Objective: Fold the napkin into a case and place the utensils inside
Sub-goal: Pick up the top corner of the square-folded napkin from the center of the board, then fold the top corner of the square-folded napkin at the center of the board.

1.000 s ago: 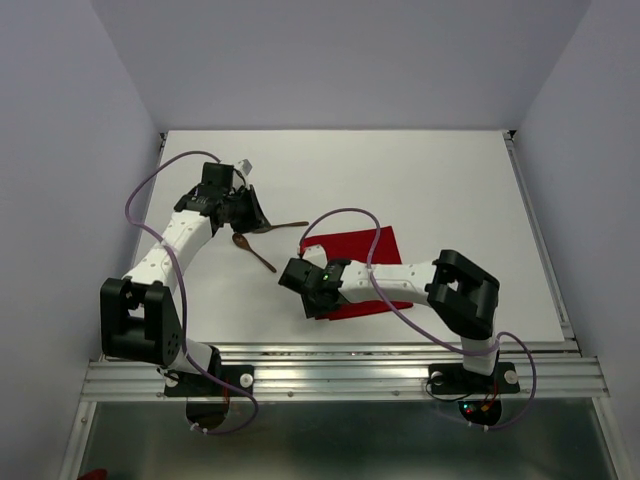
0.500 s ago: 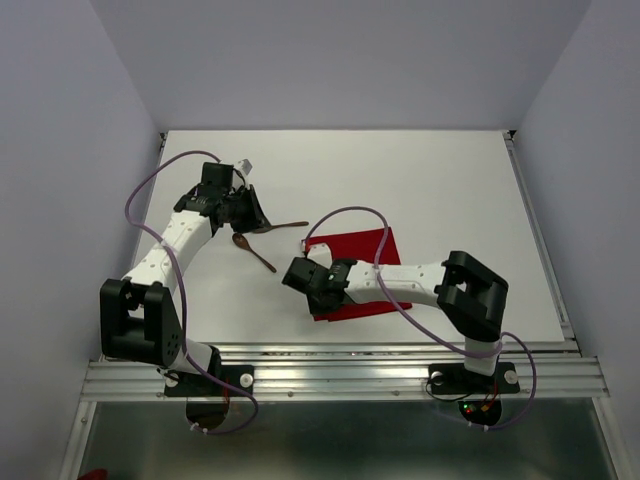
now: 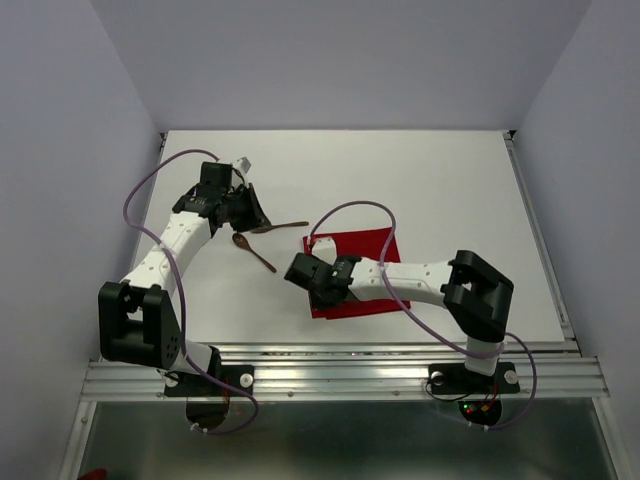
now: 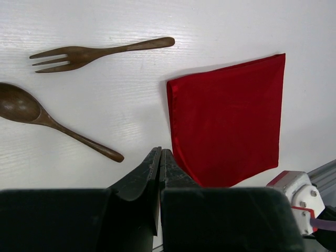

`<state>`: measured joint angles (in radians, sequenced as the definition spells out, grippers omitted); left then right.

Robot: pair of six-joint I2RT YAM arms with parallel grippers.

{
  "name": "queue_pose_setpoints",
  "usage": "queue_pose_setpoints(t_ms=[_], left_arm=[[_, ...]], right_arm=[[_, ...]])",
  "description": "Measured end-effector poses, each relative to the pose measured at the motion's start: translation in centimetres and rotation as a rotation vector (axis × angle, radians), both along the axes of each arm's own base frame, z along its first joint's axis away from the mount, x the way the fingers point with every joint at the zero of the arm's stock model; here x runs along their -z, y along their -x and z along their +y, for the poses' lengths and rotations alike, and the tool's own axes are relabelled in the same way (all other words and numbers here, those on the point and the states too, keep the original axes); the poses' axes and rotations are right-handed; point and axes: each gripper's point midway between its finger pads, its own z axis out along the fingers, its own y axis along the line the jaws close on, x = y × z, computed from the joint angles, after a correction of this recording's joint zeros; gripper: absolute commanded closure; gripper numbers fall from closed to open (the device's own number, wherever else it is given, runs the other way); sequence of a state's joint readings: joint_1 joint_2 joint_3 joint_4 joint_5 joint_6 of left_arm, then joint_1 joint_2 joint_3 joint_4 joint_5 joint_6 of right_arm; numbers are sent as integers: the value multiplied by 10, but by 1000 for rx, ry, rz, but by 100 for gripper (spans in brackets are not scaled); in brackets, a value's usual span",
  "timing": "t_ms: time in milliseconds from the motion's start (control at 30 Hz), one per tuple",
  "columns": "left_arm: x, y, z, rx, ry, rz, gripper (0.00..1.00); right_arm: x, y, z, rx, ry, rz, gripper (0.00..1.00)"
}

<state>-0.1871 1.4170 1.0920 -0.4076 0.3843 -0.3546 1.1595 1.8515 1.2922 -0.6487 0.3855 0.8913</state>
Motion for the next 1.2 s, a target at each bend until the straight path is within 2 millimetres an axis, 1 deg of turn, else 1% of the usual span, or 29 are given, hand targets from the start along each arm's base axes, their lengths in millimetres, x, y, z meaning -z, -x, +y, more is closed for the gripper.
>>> queue_pose_setpoints(t_ms=[100,200,267,367,533,633,800,1033,1200], left_arm=[[-1,-1,0,-4,4,-4,89],[-1,-1,-1,-4,5,-4,89],[-1,-2,-1,-4,5,-4,89],[0,-2,-1,-3,4,-3,89],[3,-5,0,3,-8,2,88],[3,-5,-1,5,-5,2,88],[3,-5,-1,6,-3,3,88],[3,-5,-2,9,0,3,88],[3,-4,-2,9,0,3,88]], right_arm=[[-5,-10,-5,30,-8,-11,96],[-15,-31,-16,89,-22,-37,97],[-23,-47,-27,135,-35,-56,97],[-31,-70,-48,195,-34,-82,97],[-33,-99,-77,250,2,-106,97],[-33,-111,-91,268,24,-114,97],[-34,-124,-107,296,42,-119,97],[-35,-137,-122,316,61,-138,97],[-29,-146,-129,318,89,-139,97]])
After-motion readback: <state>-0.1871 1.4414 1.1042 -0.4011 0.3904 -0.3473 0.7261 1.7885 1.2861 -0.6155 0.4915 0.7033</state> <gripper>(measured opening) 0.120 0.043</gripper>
